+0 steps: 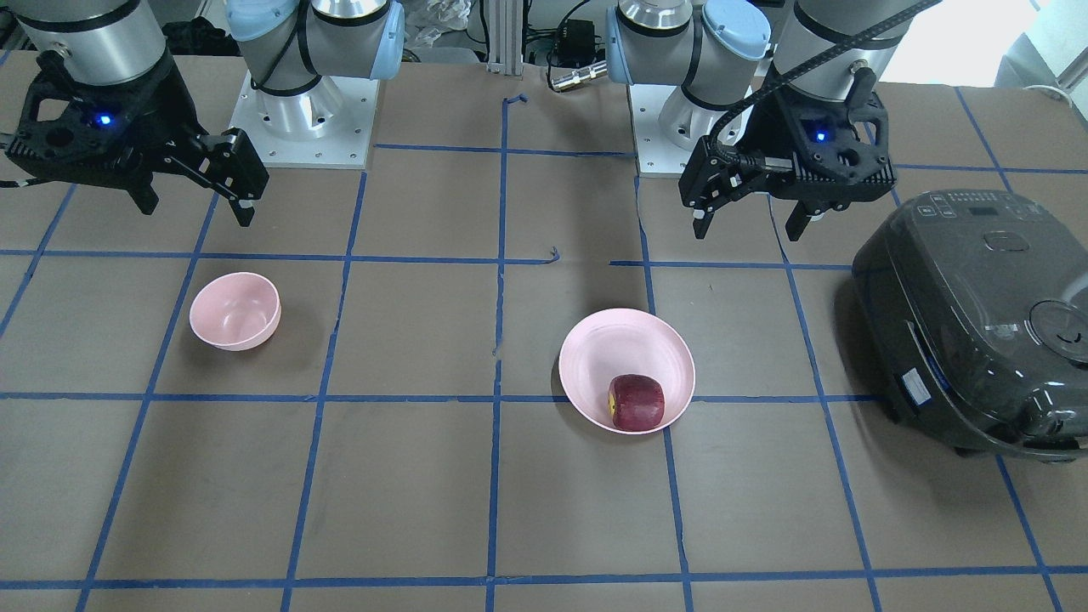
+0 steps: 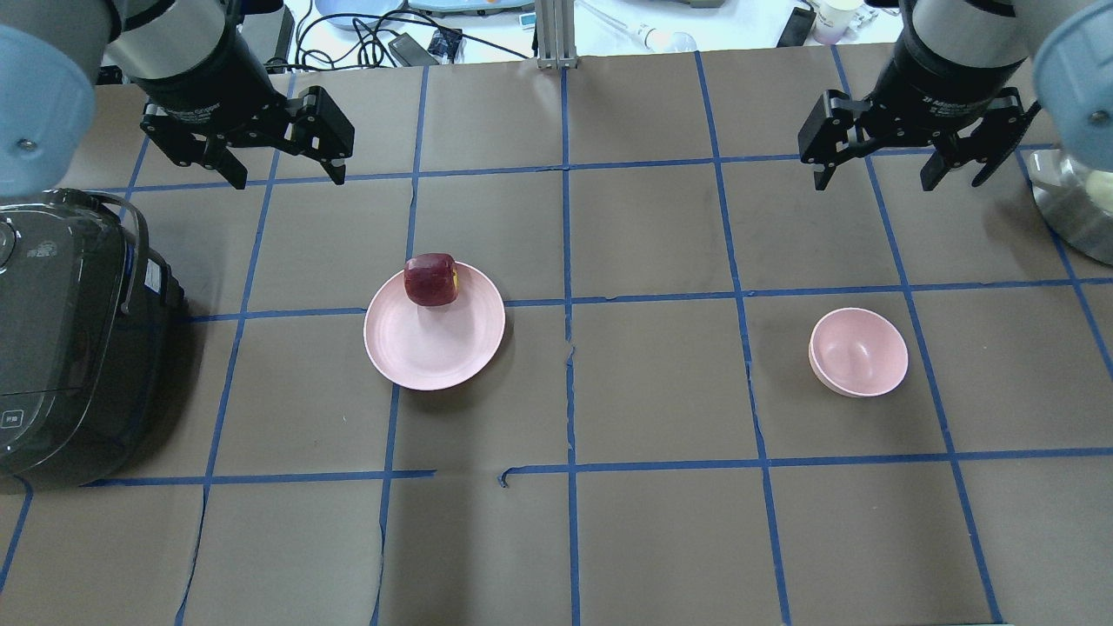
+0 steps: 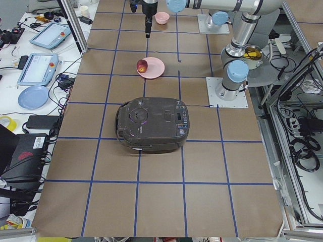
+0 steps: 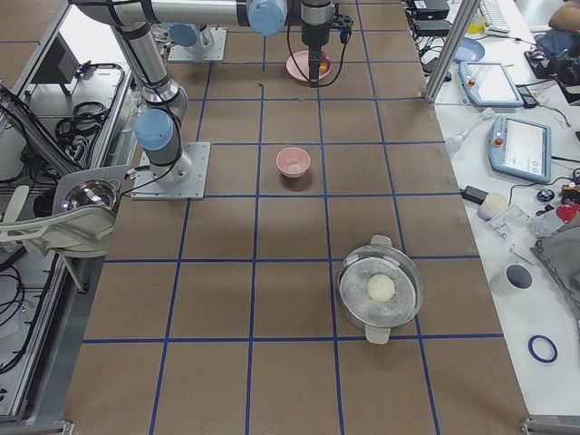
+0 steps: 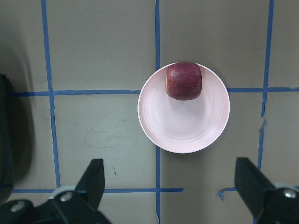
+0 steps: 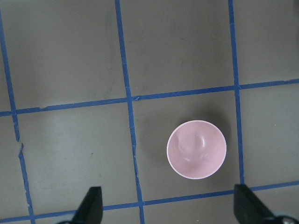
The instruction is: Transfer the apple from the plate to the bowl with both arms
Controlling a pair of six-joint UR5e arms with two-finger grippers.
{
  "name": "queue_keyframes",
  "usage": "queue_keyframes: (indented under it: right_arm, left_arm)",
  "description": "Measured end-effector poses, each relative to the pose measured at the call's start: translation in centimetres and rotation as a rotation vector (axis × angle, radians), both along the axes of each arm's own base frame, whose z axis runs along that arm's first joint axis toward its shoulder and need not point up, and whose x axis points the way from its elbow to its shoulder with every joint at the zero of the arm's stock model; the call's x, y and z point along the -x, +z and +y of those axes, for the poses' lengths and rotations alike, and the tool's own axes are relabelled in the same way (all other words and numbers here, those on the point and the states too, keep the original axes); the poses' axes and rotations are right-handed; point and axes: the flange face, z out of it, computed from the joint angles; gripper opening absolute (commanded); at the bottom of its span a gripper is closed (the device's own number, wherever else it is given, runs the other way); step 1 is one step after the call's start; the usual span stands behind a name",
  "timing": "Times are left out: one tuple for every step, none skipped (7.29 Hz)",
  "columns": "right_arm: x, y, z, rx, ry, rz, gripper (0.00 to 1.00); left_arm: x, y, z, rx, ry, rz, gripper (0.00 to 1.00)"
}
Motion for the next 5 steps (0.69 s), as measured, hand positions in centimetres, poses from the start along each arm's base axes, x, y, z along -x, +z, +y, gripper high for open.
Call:
queue_keyframes:
  right_arm:
    - [-0.1, 0.0, 0.3, -0.001, -0.002, -0.004, 1.00]
    - [-0.1, -0.4, 0.7, -0.008, -0.002, -0.010, 1.00]
    - [-0.2, -0.9, 1.3, -0.015, -0.003, -0.013, 1.00]
    - [-0.2, -1.3, 1.6, -0.023, -0.003, -0.014, 1.00]
    - [-0.2, -1.5, 1.7, -0.027, -0.003, -0.014, 1.00]
  left_arm:
    - [0.0, 0.0, 0.0, -0.001, 0.000, 0.001, 1.00]
    - [0.0, -0.1, 0.0, -0.002, 0.000, 0.001, 1.00]
    - [0.0, -0.1, 0.0, -0.002, 0.000, 0.000, 1.00]
    - [0.0, -0.1, -0.1, -0.003, 0.000, 0.000, 1.00]
    - [0.0, -0.2, -0.1, -0.004, 0.000, 0.001, 1.00]
